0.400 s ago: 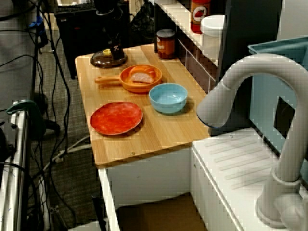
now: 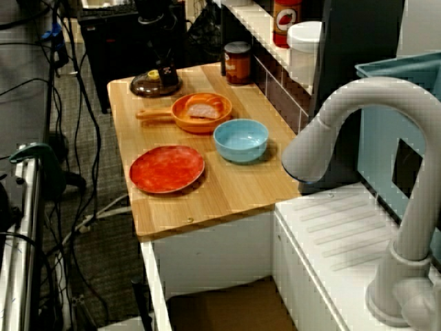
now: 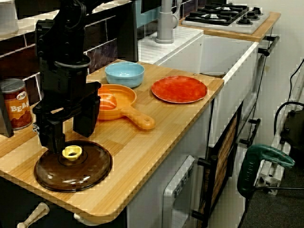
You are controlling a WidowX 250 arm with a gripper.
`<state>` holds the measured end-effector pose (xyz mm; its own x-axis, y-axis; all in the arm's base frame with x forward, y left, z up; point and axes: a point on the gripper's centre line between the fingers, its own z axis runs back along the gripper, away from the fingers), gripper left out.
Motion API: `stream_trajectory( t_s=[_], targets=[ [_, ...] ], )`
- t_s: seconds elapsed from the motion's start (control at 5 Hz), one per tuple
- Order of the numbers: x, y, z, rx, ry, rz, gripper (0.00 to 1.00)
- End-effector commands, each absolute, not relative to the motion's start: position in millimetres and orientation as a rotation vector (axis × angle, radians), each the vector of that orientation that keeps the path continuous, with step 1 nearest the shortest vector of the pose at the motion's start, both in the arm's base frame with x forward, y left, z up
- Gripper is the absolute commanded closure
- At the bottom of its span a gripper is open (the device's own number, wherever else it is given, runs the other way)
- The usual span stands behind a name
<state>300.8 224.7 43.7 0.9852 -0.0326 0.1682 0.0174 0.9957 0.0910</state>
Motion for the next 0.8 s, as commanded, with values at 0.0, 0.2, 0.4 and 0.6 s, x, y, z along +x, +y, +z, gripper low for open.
stream_trajectory(
  t_s=[0.0,0.2,0.4,0.6],
  targets=[
    [310,242,57,0.093,-0.134,0.026,0.00],
    [308,246,70,0.093,-0.128,0.027,0.00],
    [303,250,82,0.080,-0.133,0.022,0.00],
    [302,254,87,0.077,-0.133,0.023,0.00]
  ],
)
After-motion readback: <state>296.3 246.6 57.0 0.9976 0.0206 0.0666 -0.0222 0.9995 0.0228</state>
